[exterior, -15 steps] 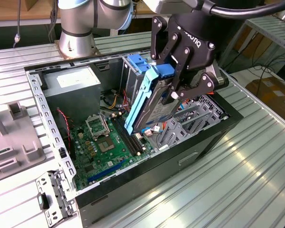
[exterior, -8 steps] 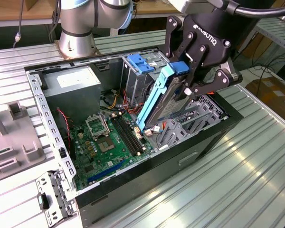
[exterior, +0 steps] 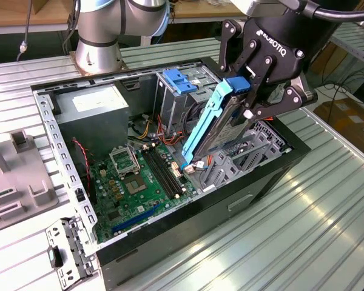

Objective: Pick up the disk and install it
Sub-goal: 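Pick up the disk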

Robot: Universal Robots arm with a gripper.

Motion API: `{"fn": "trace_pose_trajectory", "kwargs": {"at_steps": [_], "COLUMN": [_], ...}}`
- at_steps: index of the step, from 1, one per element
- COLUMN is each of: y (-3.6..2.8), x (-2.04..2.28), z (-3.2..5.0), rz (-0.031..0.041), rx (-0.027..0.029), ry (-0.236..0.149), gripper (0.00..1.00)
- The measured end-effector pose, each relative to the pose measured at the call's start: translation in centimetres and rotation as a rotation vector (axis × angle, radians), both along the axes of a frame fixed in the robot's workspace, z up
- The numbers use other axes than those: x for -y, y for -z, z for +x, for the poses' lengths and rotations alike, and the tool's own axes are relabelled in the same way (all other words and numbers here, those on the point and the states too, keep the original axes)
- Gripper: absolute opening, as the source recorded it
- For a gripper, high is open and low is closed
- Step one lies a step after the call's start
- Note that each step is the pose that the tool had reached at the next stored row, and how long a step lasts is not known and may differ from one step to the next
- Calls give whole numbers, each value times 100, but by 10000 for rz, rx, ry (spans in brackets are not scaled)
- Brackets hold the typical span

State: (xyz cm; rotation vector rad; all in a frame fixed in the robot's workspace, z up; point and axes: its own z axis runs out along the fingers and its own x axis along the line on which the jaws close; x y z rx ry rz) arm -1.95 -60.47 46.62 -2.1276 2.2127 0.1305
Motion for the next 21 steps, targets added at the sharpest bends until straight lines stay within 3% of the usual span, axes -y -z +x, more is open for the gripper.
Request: {"fn": "trace_pose_trajectory", "kwargs": {"at_steps": [6,8,21], "y": [0,0,0], "x": [1,1,3], "z": [115,189,428], "rz": [0,0,0], "rx": [0,0,0], "ry": [-1,-1,-1], "gripper": [36,36,36]}}
